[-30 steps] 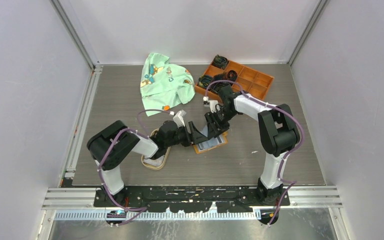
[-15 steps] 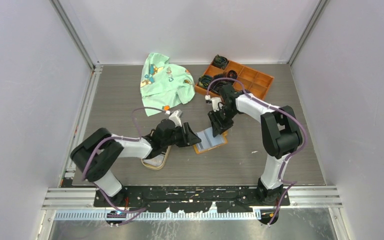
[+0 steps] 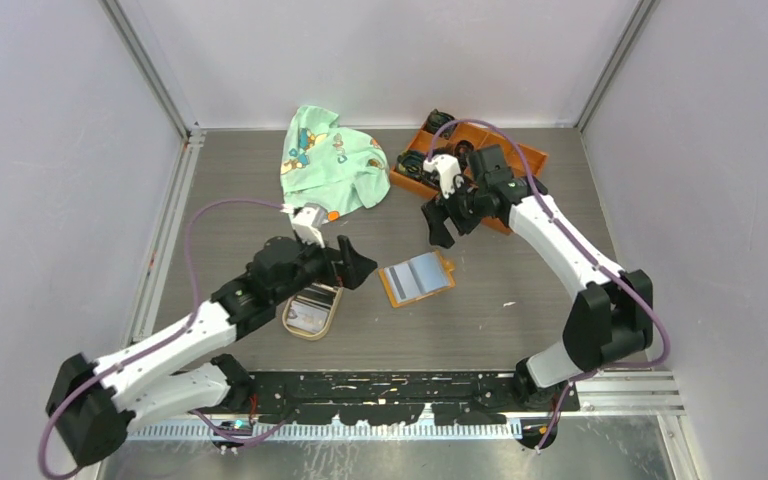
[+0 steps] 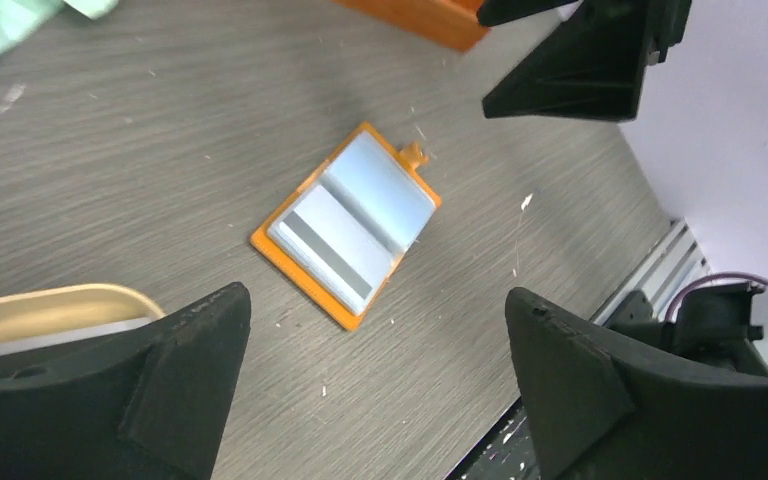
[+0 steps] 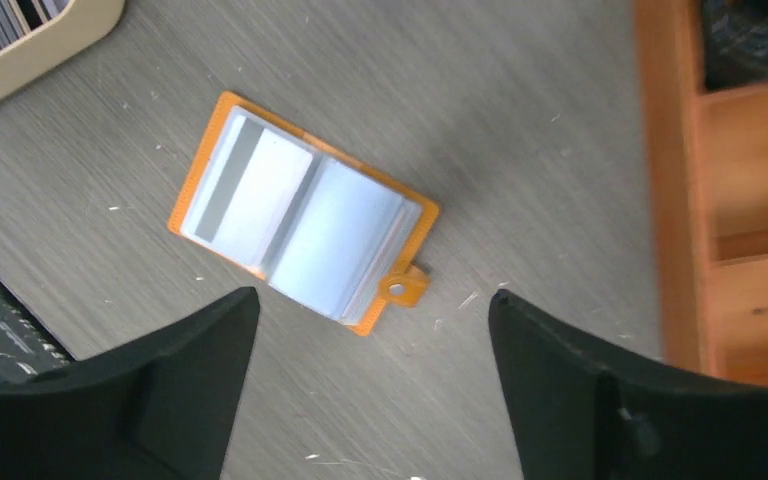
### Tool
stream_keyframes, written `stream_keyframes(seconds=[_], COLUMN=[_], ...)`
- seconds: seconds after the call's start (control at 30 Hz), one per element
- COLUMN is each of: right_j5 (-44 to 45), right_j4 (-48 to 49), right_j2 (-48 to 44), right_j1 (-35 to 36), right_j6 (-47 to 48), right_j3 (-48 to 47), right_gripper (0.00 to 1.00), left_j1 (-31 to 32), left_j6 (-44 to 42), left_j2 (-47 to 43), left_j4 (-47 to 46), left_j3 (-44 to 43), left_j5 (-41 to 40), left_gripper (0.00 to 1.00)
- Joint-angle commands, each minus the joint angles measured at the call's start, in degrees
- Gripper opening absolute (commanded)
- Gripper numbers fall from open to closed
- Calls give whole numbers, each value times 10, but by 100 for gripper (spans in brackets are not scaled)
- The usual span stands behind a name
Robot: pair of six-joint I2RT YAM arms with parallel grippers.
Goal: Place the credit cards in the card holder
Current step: Insert the credit card into the card holder, then pick up the credit card from the storage box.
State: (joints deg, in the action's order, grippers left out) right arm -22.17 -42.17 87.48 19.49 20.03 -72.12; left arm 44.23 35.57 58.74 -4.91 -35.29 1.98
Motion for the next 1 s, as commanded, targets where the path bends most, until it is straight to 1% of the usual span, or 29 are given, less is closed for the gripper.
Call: stream_keyframes(seconds=[0.0,0.03,0.07,0.13,0.17,0.2,0.3,0.4,0.57,0.63,0.67,0.8,0.97], right_j5=[-35,-54,-101,-180,-223,-245,-264,-304,-298,-291,-291,-267,-222], right_j4=[60,68,52,-14,-30,-33,-37,-54,-66,-64,-58,-36,-25], right_j2=[-50,-45,-34,-1,15,30,46,89,173,205,222,260,297], right_j1=[-1,-1,-1,-2,1,8,57,107,196,223,237,279,316], right_j6=[46,36,40,56,57,57,72,43,-22,-55,-70,-133,-173], right_j3=[-43,-55,-79,-133,-152,-160,-163,-191,-252,-268,-272,-281,-298], right_gripper=[99,99,99,99,100,99,99,91,80,74,69,57,48], left_j1=[-5,-6,-8,-10,-10,-10,-11,-11,-10,-10,-10,-11,-10], left_j6=[-36,-31,-29,-24,-15,-7,29,63,108,130,141,175,211], left_j2=[-108,-134,-157,-204,-225,-246,-303,-338,-375,-385,-389,-395,-396], left_j4=[87,104,119,147,159,172,221,269,355,393,408,438,463], left_j3=[30,35,40,49,54,60,82,97,101,100,100,109,121], left_j5=[-99,-117,-126,-131,-131,-132,-145,-159,-202,-225,-233,-236,-247], left_gripper=[100,100,100,98,96,94,84,76,62,57,54,49,41])
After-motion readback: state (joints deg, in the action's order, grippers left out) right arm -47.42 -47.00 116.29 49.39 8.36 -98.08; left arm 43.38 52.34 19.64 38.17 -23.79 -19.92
